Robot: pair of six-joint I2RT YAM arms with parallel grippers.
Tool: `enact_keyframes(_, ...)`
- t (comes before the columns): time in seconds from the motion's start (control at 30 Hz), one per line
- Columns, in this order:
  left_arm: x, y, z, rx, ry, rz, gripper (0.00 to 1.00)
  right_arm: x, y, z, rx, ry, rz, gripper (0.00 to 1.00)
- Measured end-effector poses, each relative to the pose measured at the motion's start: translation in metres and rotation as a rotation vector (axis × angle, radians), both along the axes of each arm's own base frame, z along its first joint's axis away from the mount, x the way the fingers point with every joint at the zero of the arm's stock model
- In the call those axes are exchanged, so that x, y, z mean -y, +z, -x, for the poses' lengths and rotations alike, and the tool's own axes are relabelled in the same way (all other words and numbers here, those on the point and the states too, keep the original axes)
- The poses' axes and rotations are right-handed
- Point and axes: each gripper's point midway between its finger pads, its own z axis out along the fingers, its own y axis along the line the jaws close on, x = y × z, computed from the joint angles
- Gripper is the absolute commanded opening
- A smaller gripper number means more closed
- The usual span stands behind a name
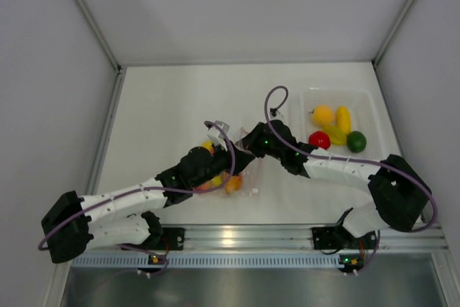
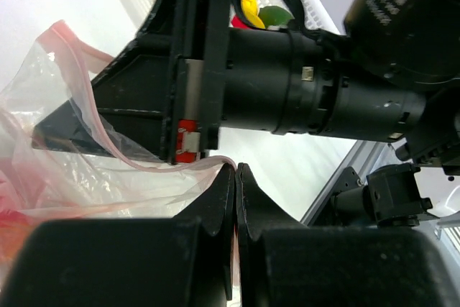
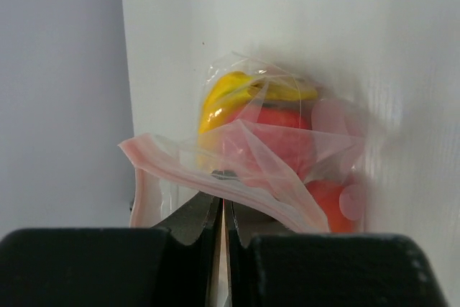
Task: Open the zip-top bag and remove the fake food
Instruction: Adjust the zipper food storage bag at the center of the board.
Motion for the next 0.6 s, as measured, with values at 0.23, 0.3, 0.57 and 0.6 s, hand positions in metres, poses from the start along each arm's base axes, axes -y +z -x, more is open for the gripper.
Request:
enact_keyframes(0.23,-0.009,-0.001,-0.012,-0.006,0.084,-0.037,0.00,-0.007,-0.031,0.004,-0.014,0.052,0.131,0.00)
enact_keyframes(0.3,-0.012,0.003,-0.017,-0.004,0.118,-0.045,0.00,-0.004,-0.043,0.011,-0.017,0.070,0.199,0.00)
enact_keyframes(0.57,-0.031,0.023,-0.035,0.027,0.257,-0.048,0.00,0.021,-0.063,0.024,0.009,0.061,0.372,0.00)
enact_keyframes(0.6,-0.033,0.024,-0.036,0.029,0.265,-0.050,0.00,0.027,-0.065,0.026,0.010,0.053,0.386,0.00)
